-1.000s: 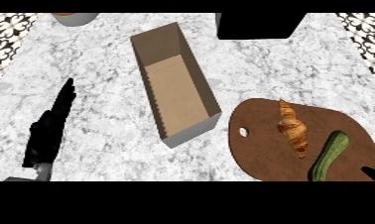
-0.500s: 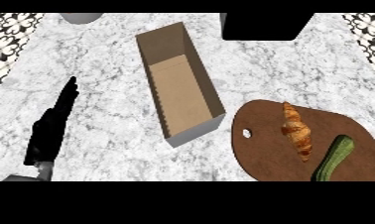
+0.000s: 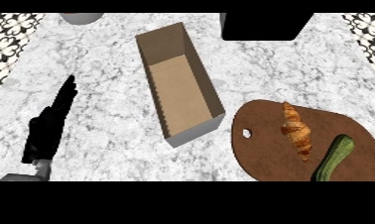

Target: Pick the squash from the cutting board and place it in the cardboard box

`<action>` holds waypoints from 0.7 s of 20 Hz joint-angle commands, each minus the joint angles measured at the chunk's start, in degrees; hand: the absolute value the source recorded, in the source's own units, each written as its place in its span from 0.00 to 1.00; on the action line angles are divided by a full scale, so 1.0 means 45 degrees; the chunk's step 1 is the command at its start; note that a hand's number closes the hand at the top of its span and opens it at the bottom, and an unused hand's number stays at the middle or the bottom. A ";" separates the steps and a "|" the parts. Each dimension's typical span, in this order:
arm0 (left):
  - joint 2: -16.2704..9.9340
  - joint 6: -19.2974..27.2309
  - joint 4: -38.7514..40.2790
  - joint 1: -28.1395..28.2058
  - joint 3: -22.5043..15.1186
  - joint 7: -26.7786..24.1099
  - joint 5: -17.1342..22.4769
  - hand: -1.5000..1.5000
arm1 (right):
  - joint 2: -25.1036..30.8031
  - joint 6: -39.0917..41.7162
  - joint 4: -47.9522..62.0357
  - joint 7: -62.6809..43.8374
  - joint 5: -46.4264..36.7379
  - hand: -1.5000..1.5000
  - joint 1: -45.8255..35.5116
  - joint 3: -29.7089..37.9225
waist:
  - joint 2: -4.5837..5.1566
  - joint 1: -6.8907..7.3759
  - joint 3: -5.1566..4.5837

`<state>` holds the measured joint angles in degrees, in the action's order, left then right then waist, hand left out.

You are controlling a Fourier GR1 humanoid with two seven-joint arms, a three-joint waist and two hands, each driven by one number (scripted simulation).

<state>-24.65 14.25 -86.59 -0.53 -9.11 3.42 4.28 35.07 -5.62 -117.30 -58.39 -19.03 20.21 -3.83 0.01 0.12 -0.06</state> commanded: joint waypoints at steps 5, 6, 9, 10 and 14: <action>0.0333 -0.0398 0.0007 -0.0455 0.0440 0.0429 -0.0496 0.50 | -0.1161 0.0745 0.1119 -0.1113 -0.1031 0.00 -0.0723 -0.0338 | -0.0002 -0.0046 0.0011; 0.0639 -0.0182 0.0224 0.0125 0.0417 -0.0173 -0.0901 0.50 | -0.1203 0.0798 0.1630 -0.0108 -0.0820 0.00 -0.0604 0.0322 | -0.0008 -0.0049 0.0013; 0.0739 -0.0363 -0.0351 0.0775 0.0521 -0.0206 -0.1046 0.50 | -0.1642 0.1042 0.1052 -0.0869 -0.1488 0.00 -0.0601 0.0050 | -0.0016 -0.0033 0.0011; 0.0556 -0.0917 0.0258 0.0248 0.1084 -0.0325 -0.0660 0.50 | -0.1832 0.0916 0.1686 -0.0333 -0.1535 0.00 -0.0894 0.0308 | -0.0009 -0.0043 0.0011; 0.1030 -0.0625 -0.1101 0.0594 0.0707 0.0812 -0.1435 0.50 | -0.2126 0.1624 0.1327 -0.0405 -0.1762 0.00 -0.0685 0.0428 | -0.0016 -0.0035 0.0012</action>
<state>-20.36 12.72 -88.90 0.69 -7.15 5.48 -1.26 26.36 -1.96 -110.55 -58.08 -26.59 17.78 -3.85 -0.03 -0.08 0.01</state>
